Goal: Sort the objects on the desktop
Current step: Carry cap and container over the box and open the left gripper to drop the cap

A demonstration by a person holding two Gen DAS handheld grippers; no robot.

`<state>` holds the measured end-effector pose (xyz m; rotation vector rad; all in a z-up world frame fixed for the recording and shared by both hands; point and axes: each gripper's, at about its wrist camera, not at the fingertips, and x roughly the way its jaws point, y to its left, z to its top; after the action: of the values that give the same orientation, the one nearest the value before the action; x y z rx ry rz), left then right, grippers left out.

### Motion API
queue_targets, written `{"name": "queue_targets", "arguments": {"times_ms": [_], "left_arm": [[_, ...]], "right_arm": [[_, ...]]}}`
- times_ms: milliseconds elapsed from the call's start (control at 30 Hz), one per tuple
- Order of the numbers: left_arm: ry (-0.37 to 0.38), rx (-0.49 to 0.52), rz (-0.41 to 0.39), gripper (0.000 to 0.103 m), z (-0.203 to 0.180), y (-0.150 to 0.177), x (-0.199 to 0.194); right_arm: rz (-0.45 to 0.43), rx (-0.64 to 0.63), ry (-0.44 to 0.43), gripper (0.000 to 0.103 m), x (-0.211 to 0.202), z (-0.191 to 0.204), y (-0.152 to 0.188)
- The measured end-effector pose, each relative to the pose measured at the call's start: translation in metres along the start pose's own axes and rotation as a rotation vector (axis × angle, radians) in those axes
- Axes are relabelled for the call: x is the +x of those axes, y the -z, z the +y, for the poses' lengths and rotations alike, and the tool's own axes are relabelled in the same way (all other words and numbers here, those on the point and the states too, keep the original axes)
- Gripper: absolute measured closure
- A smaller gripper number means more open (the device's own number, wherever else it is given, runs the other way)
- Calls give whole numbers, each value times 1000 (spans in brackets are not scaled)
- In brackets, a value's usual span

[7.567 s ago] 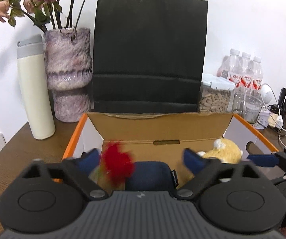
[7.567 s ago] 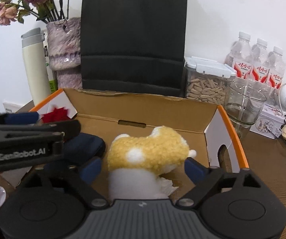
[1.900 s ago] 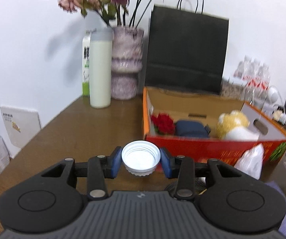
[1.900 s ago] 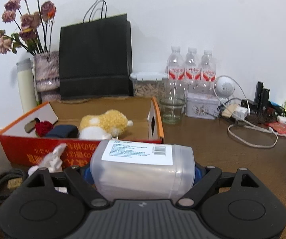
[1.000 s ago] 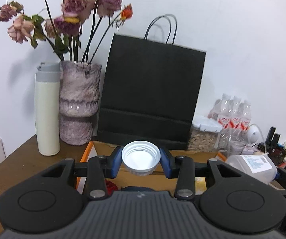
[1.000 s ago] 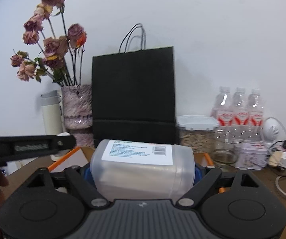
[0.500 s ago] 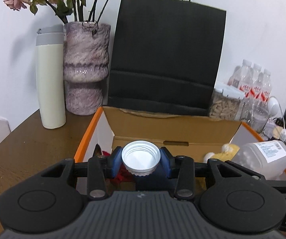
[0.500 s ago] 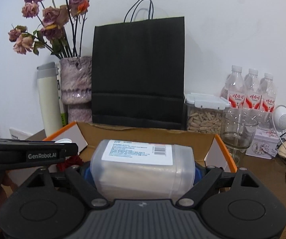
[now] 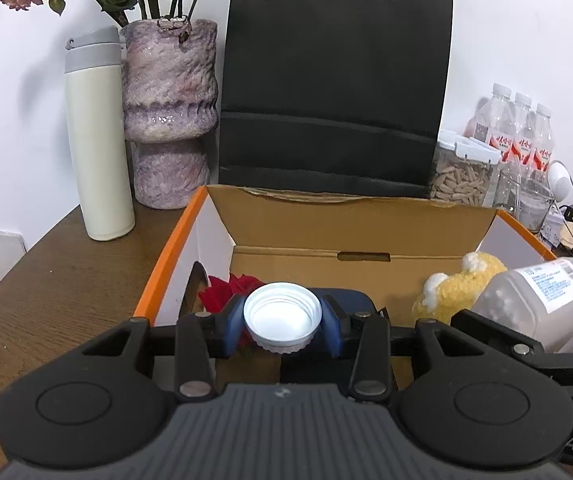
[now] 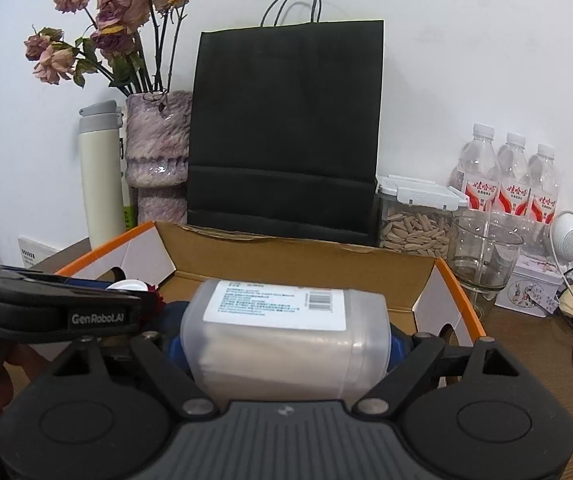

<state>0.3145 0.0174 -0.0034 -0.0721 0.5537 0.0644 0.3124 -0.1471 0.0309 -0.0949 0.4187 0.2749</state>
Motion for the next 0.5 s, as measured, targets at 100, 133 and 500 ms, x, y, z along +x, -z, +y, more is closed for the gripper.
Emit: {"name": "queue_targets", "arguments": {"times_ms": [100,133,500], "left_arm": [[2,0,-2,62,0,1,-1],[3,0,-4,62,-1,1,-1],[-15,16,-32,37,-3,-2,-10]], "right_arm": [[0,-3,1,17,0,0,0],[-1,-3,1,17,0,0,0],[1,-17,14,14,-4,-1,-2]]}}
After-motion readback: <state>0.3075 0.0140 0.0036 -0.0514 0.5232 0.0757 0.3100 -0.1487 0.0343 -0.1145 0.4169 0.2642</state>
